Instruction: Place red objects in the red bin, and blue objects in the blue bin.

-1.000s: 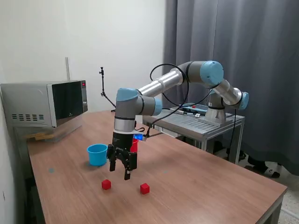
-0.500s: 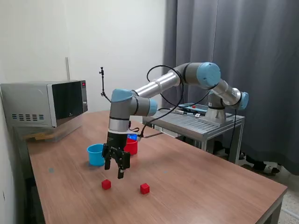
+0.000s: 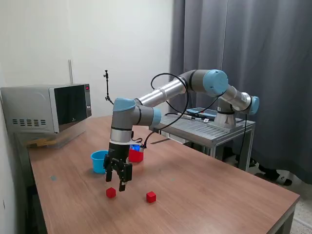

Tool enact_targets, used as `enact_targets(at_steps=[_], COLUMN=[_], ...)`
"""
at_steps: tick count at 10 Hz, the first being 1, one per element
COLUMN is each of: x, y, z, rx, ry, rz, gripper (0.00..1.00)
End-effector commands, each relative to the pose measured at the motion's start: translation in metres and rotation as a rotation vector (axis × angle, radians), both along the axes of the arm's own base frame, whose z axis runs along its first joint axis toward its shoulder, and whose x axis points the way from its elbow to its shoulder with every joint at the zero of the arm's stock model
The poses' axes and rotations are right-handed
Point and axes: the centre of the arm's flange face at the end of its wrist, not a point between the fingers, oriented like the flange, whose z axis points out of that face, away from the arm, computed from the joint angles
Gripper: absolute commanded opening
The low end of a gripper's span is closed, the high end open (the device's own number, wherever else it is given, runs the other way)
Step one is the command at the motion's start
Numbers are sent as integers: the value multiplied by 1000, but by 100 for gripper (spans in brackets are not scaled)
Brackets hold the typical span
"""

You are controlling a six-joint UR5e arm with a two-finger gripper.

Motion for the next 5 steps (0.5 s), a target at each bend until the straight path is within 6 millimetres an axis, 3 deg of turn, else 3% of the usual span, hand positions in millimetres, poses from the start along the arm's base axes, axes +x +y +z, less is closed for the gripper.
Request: enact_targets(at_steps=[1, 5], x=[-4, -9], y=[0, 0], z=[-4, -15], rx=[0, -1], ry=[11, 19], rz=[1, 1], gripper=[100, 100])
